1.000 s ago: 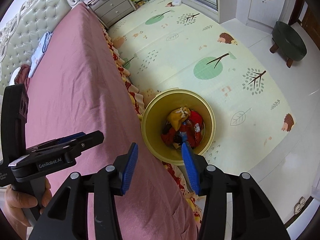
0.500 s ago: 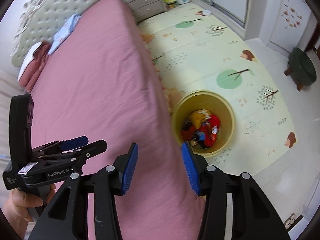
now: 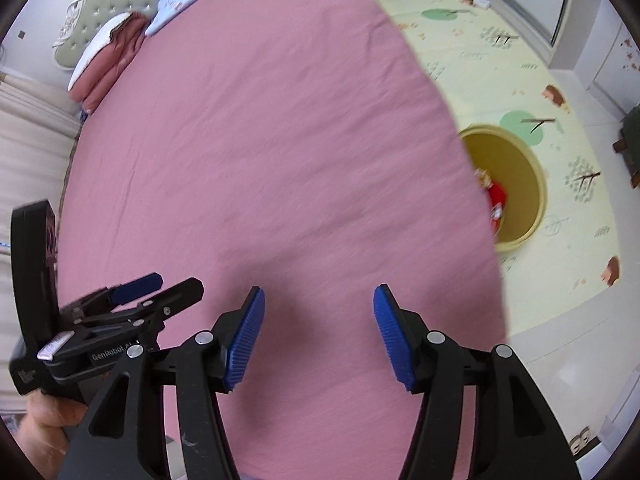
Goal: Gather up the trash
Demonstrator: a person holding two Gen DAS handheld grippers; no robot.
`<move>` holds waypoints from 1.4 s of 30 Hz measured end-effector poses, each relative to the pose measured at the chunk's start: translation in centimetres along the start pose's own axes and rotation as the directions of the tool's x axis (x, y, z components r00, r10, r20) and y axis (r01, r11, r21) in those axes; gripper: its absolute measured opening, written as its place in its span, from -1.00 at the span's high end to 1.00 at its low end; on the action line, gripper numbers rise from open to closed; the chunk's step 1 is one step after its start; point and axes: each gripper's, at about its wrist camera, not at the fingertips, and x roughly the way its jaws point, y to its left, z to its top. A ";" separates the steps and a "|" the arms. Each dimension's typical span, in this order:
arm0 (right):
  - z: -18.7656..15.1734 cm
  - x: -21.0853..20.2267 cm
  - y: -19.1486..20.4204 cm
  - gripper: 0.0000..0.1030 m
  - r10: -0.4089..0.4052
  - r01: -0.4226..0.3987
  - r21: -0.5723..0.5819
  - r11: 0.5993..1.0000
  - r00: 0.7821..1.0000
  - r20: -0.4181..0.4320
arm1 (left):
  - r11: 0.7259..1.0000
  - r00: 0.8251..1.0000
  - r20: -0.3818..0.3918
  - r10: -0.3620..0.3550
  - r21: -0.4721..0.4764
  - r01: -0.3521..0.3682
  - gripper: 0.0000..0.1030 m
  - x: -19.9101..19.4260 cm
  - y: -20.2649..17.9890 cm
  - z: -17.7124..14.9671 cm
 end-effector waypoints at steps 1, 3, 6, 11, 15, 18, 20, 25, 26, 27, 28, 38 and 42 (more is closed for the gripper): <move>-0.3 0.1 0.7 -0.08 0.000 0.000 -0.010 1.000 1.000 -0.001 | 1.000 1.000 0.005 0.008 -0.012 -0.008 -0.59 -0.2 0.8 -0.5; -1.0 0.2 2.8 -0.08 -0.004 0.004 -0.039 0.999 1.000 0.000 | 0.999 1.000 0.016 0.019 -0.038 -0.019 -0.60 -0.8 2.4 -1.5; -1.7 -0.1 4.9 -0.13 0.005 -0.005 -0.059 0.998 1.000 0.007 | 0.997 1.000 0.024 0.017 -0.073 -0.015 -0.63 -2.0 4.2 -2.8; -2.5 -2.3 8.4 -0.16 0.047 -0.043 -0.087 0.995 0.998 0.034 | 0.995 0.998 0.060 0.033 -0.091 -0.027 -0.70 -5.8 5.6 -4.4; -3.2 -5.3 10.9 -0.21 0.070 -0.062 -0.126 0.990 0.996 0.062 | 0.996 0.992 0.117 0.047 -0.076 -0.039 -0.77 -9.8 6.2 -5.3; -4.1 -7.7 12.7 -0.37 0.078 -0.063 -0.158 0.985 0.993 0.092 | 0.997 0.986 0.156 0.061 -0.060 -0.052 -0.83 -12.9 6.3 -6.2; -4.8 -9.3 13.8 -0.49 0.083 -0.061 -0.181 0.982 0.990 0.117 | 0.997 0.981 0.186 0.055 -0.069 -0.043 -0.85 -15.2 6.6 -6.9; -6.2 -12.9 16.0 -0.72 0.084 -0.042 -0.207 0.977 0.977 0.198 | 0.994 0.963 0.261 0.067 -0.095 -0.044 -0.91 -20.1 6.9 -8.2; -6.4 -13.4 16.3 -0.73 0.083 -0.038 -0.212 0.976 0.975 0.207 | 0.994 0.953 0.292 0.083 -0.092 -0.058 -0.91 -21.3 6.9 -8.5; -6.6 -13.9 16.6 -0.73 0.083 -0.036 -0.214 0.976 0.973 0.217 | 0.994 0.946 0.312 0.093 -0.088 -0.069 -0.91 -22.0 6.9 -8.8; -6.7 -14.1 16.8 -0.74 0.083 -0.033 -0.217 0.976 0.971 0.225 | 0.992 0.936 0.332 0.114 -0.088 -0.090 -0.91 -22.6 6.9 -9.1; -8.3 -15.4 17.5 -0.76 0.112 -0.059 -0.195 0.979 0.956 0.273 | 0.978 0.862 0.462 0.209 -0.110 -0.178 -0.91 -26.4 7.0 -11.4; -9.0 -16.2 17.7 -0.76 0.095 -0.036 -0.187 0.982 0.944 0.315 | 0.975 0.840 0.496 0.222 -0.130 -0.180 -0.91 -27.7 6.8 -11.8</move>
